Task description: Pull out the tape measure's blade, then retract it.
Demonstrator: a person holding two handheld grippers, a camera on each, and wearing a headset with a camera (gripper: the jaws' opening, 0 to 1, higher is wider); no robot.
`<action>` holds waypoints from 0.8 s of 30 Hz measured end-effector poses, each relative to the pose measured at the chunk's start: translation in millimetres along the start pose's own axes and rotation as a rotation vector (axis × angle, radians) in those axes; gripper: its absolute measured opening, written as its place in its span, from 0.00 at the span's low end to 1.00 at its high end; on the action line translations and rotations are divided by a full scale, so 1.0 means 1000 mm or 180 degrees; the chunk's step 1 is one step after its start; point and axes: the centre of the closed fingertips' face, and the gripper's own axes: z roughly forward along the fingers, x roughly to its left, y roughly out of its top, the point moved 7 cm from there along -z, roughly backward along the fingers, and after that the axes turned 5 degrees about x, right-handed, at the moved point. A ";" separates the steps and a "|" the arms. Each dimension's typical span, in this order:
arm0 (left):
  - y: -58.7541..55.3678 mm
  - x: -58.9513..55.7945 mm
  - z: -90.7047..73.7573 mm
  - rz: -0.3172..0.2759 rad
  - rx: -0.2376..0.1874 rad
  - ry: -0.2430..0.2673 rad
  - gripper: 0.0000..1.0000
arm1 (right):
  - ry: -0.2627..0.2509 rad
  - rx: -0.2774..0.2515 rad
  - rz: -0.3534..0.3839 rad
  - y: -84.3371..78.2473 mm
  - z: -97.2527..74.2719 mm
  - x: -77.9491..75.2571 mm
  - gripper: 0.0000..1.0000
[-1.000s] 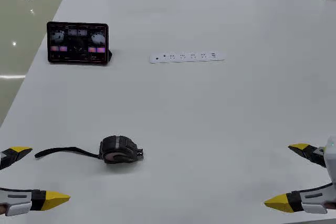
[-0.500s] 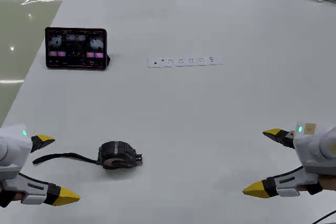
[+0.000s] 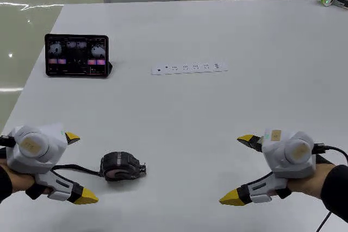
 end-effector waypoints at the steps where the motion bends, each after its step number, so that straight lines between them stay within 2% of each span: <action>1: 0.001 -0.001 0.004 0.0052 0.0041 -0.0051 0.97 | 0.0020 0.0004 -0.0006 0.004 0.005 0.000 0.99; 6: 0.008 -0.002 0.016 0.0265 0.0179 -0.0156 0.94 | 0.0128 0.0011 -0.0099 0.016 0.022 0.002 0.99; 13: 0.017 0.000 0.028 0.0443 0.0269 -0.0216 0.89 | 0.0270 0.0062 -0.0249 0.027 0.041 0.004 0.99; 16: 0.021 0.000 0.033 0.0471 0.0296 -0.0256 0.84 | 0.0328 0.0100 -0.0316 0.031 0.051 0.003 0.99; 19: 0.027 -0.001 0.038 0.0488 0.0289 -0.0265 0.70 | 0.0398 0.0128 -0.0379 0.036 0.060 0.004 0.99; 24: 0.034 -0.004 0.043 0.0621 0.0336 -0.0315 0.68 | 0.0492 0.0205 -0.0460 0.044 0.075 0.002 0.99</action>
